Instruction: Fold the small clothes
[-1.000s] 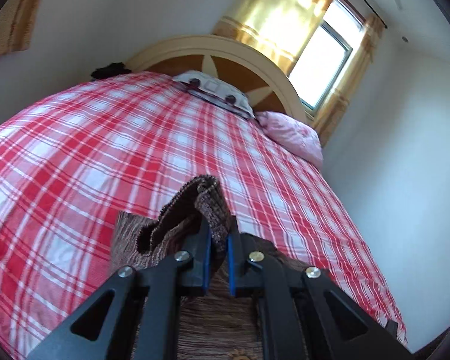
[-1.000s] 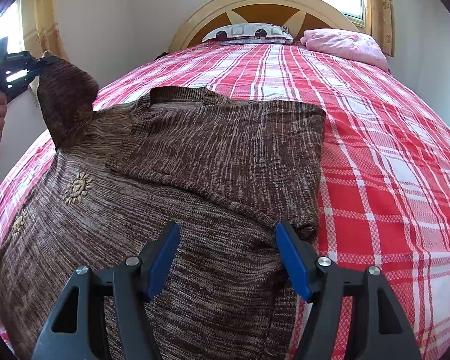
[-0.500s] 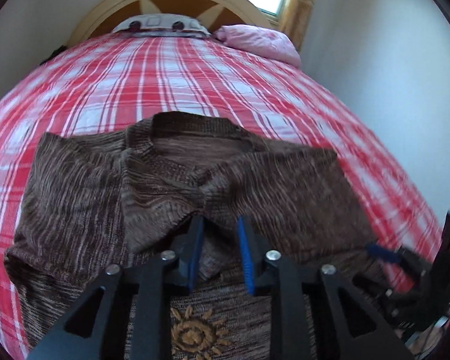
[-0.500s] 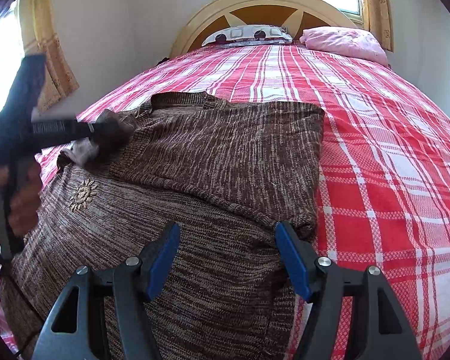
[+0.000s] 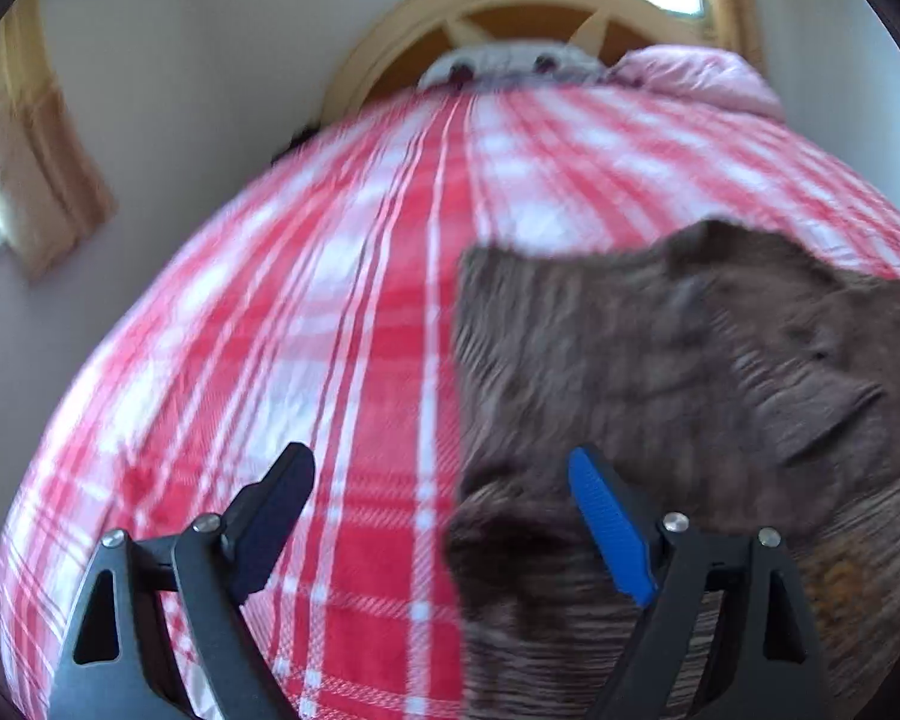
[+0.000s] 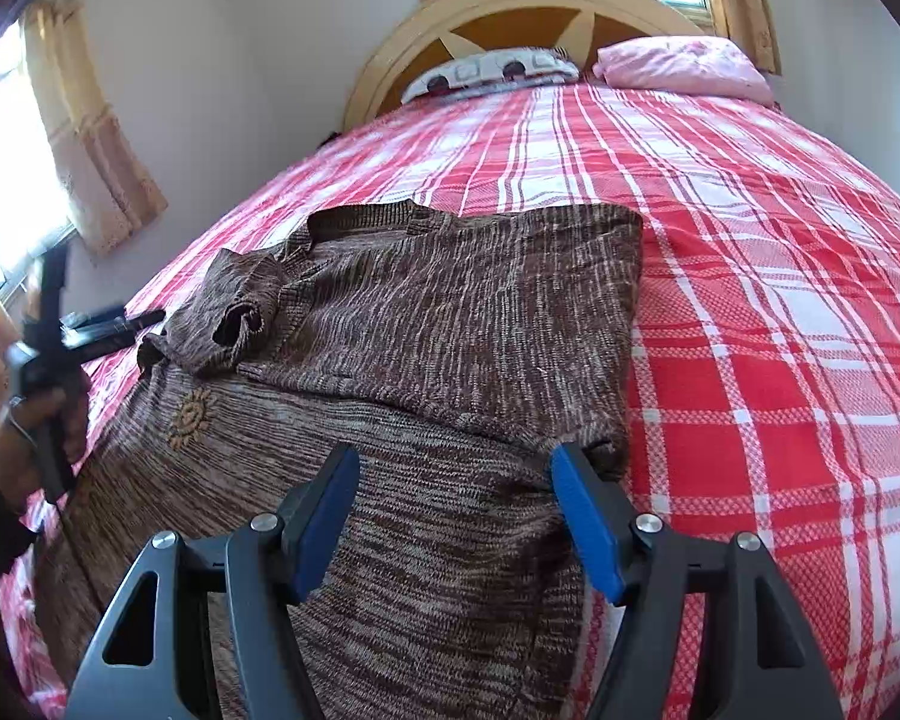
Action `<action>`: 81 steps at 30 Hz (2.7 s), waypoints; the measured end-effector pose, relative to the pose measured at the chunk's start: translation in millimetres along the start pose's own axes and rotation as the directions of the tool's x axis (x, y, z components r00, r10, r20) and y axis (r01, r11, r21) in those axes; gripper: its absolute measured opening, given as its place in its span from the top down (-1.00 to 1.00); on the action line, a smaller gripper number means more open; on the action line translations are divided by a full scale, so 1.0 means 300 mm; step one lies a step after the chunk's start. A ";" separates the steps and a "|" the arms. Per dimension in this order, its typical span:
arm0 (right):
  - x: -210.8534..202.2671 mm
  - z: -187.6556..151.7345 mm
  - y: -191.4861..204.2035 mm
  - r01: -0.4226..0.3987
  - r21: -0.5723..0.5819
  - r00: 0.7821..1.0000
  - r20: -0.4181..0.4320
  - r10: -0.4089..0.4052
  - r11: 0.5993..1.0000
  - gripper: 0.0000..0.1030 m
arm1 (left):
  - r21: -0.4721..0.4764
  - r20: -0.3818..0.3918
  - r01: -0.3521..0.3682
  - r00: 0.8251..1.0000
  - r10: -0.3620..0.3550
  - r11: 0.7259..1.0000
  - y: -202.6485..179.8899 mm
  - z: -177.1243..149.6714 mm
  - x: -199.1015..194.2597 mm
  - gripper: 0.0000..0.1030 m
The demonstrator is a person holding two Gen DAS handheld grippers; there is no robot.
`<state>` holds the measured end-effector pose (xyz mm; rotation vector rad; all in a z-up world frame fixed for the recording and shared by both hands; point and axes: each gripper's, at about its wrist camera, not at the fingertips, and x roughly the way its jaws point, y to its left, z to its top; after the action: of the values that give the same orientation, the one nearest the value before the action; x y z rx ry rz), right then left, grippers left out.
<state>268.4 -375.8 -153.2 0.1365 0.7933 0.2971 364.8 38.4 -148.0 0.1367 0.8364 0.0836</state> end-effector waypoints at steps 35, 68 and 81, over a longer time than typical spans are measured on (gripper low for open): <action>0.291 0.385 0.225 0.351 -0.040 0.936 -0.026 -0.352 0.936 -0.22 | -0.165 -0.073 0.137 0.986 -0.150 0.977 0.088 -0.041 0.083 -1.00; 0.124 -0.013 0.326 -0.017 -0.219 0.977 -0.211 -0.030 0.975 -0.23 | -0.175 -0.088 0.207 0.971 -0.224 0.963 0.112 -0.190 -0.145 -1.00; -0.149 -0.253 0.264 0.054 -0.238 0.985 -0.147 -0.091 0.970 -0.23 | -0.085 -0.047 0.203 0.977 -0.208 0.975 0.099 -0.449 -0.373 -1.00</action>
<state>167.5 -313.8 -157.2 -0.1389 0.9110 0.3324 189.2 65.2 -150.4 -0.0281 0.8973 -0.0741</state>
